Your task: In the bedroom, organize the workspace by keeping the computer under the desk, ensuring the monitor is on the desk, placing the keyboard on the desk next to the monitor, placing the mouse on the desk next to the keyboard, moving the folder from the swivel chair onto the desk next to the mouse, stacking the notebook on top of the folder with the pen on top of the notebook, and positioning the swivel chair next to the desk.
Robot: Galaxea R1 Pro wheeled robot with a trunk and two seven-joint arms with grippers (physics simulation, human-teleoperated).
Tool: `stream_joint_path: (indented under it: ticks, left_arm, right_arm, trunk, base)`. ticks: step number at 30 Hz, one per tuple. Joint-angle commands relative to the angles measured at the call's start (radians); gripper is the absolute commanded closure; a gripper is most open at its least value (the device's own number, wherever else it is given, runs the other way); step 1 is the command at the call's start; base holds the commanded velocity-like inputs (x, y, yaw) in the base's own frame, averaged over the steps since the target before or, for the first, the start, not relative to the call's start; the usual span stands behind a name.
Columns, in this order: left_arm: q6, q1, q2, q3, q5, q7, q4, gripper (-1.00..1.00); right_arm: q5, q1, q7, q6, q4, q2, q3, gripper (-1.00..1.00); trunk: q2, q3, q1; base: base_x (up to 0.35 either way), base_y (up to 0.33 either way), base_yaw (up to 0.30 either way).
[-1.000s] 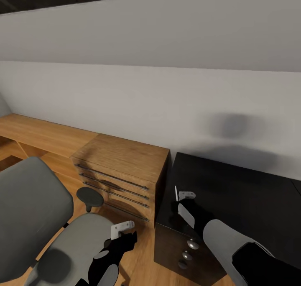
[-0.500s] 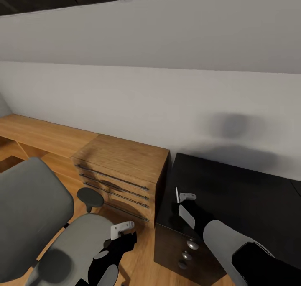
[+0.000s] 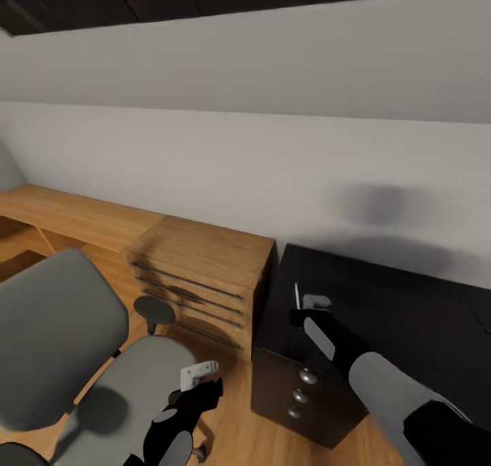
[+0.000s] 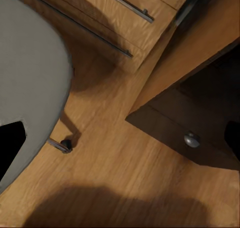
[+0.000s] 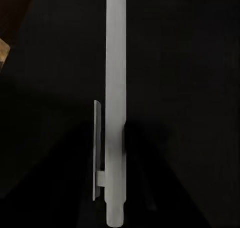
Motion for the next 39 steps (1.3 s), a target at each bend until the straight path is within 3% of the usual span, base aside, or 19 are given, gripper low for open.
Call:
stream_joint_path:
  ticks: [1,4,5,10,11,14,17,23,29,39]
  left_arm:
    - [0.002,-0.001,0.001,-0.002,0.007,0.008,-0.001,-1.0]
    - [0.002,-0.001,0.001,-0.001,0.007,0.008,-0.001,-1.0]
    - [0.002,-0.001,0.001,-0.001,0.007,0.008,-0.001,-1.0]
    - [0.002,-0.001,0.001,-0.001,0.006,0.008,-0.001,-1.0]
    - [0.002,-0.001,0.001,-0.001,0.006,0.008,-0.001,-1.0]
    - [0.002,-0.001,0.001,0.0,0.005,0.008,-0.001,-1.0]
    - [0.002,-0.001,0.001,0.0,0.006,0.008,-0.001,-1.0]
    - [0.002,-0.001,0.001,0.0,0.005,0.008,0.0,-1.0]
    - [0.002,-0.001,-0.001,-0.002,0.005,0.008,0.014,-1.0]
    - [0.002,-0.001,-0.001,-0.002,0.005,0.01,0.029,-1.0]
  right_arm:
    - [-0.019,0.005,-0.01,0.009,-0.041,-0.014,0.006,1.0]
    - [-0.052,0.04,-0.026,0.035,-0.158,-0.055,0.006,1.0]
    - [-0.094,0.096,-0.063,0.06,-0.288,-0.1,0.006,1.0]
    - [-0.18,0.179,-0.16,0.081,-0.507,-0.167,0.006,1.0]
    - [-0.216,0.201,-0.205,0.085,-0.58,-0.189,0.006,1.0]
    - [-0.265,0.225,-0.272,0.088,-0.672,-0.216,0.007,1.0]
    - [-0.324,0.264,-0.389,0.091,-0.827,-0.242,0.008,1.0]
    - [-0.336,0.289,-0.439,0.088,-0.893,-0.247,0.008,1.0]
    - [-0.339,0.296,-0.45,0.085,-0.897,-0.248,0.006,1.0]
    - [-0.345,0.3,-0.452,0.08,-0.895,-0.255,-0.012,1.0]
  trunk:
    - [0.006,0.002,-0.004]
    - [0.027,0.011,-0.016]
    - [0.034,0.014,-0.02]
    - [0.069,0.03,-0.039]
    - [0.076,0.033,-0.043]
    - [0.097,0.043,-0.054]
    - [0.118,0.052,-0.066]
    - [0.16,0.071,-0.089]
    - [0.202,0.091,-0.112]
    - [0.202,0.098,-0.112]
  base:
    - [-0.322,0.0,0.0]
    - [-0.327,0.0,0.0]
    - [-0.332,0.0,0.0]
    - [-0.334,0.0,0.0]
    - [-0.335,0.0,0.0]
    - [-0.31,0.0,0.0]
    - [-0.121,0.0,0.0]
    - [-0.026,0.0,0.0]
    - [-0.002,0.0,-0.066]
    - [0.0,0.0,-0.262]
